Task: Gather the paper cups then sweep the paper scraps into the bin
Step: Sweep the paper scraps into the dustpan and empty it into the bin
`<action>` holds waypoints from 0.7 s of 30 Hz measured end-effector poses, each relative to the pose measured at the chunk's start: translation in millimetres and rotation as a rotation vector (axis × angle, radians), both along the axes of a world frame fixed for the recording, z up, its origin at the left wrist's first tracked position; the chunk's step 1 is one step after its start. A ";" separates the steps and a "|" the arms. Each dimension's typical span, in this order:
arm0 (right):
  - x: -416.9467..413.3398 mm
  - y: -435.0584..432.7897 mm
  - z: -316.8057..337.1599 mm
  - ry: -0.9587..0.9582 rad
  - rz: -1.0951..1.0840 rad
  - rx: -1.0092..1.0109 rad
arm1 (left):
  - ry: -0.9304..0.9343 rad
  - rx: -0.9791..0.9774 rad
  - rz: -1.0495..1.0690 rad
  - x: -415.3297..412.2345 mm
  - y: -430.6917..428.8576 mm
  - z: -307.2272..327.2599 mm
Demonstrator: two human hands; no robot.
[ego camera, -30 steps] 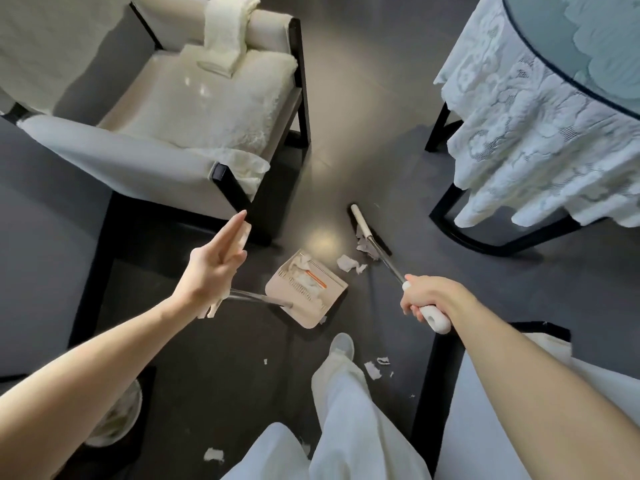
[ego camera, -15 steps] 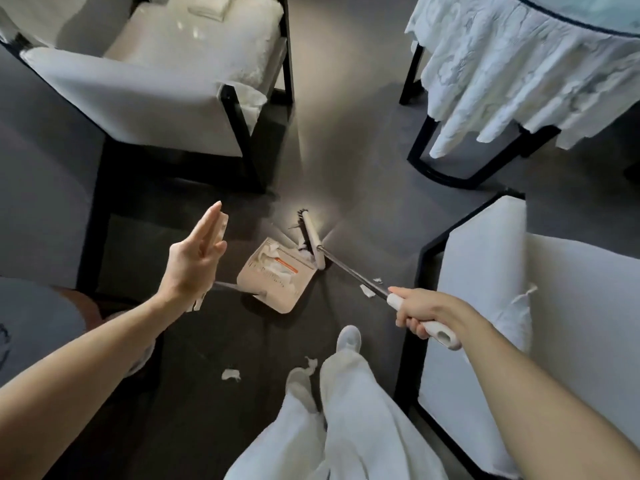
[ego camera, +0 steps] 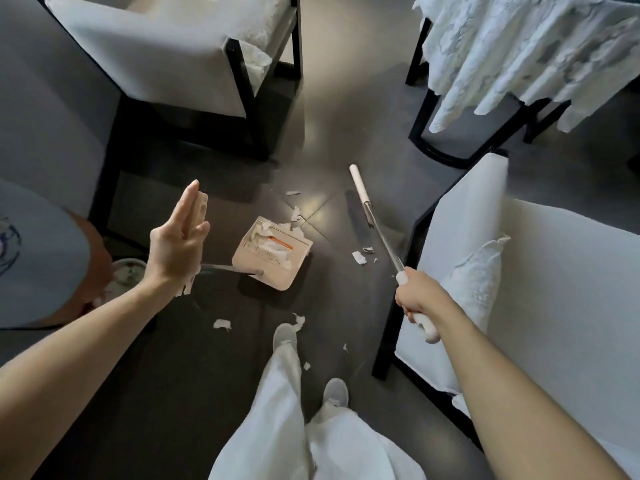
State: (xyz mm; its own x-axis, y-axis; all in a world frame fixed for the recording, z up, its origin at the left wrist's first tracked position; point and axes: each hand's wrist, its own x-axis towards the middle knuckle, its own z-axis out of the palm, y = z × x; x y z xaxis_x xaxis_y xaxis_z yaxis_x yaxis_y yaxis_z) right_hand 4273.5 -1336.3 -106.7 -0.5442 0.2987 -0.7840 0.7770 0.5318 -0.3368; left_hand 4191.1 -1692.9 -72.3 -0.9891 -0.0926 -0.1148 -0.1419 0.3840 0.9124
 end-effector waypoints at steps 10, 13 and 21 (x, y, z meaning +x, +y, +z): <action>84.8 -54.1 -24.1 -0.142 -0.116 -0.245 | 0.013 -0.028 0.098 96.1 -9.0 5.3; 85.7 -69.0 -12.7 -0.204 -0.308 -0.386 | -0.003 -0.036 0.108 108.9 -19.5 4.5; 96.9 -58.5 14.1 -0.076 -0.345 -0.323 | -0.035 -0.184 -0.021 107.6 -25.7 -0.3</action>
State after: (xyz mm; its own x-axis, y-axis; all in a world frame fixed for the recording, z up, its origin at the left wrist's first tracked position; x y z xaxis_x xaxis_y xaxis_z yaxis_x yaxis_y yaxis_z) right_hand 4370.3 -1394.8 -92.6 -0.3939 0.1863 -0.9001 0.9185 0.1154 -0.3781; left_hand 4298.6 -1718.6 -72.6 -0.9867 -0.0946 -0.1320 -0.1623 0.5470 0.8213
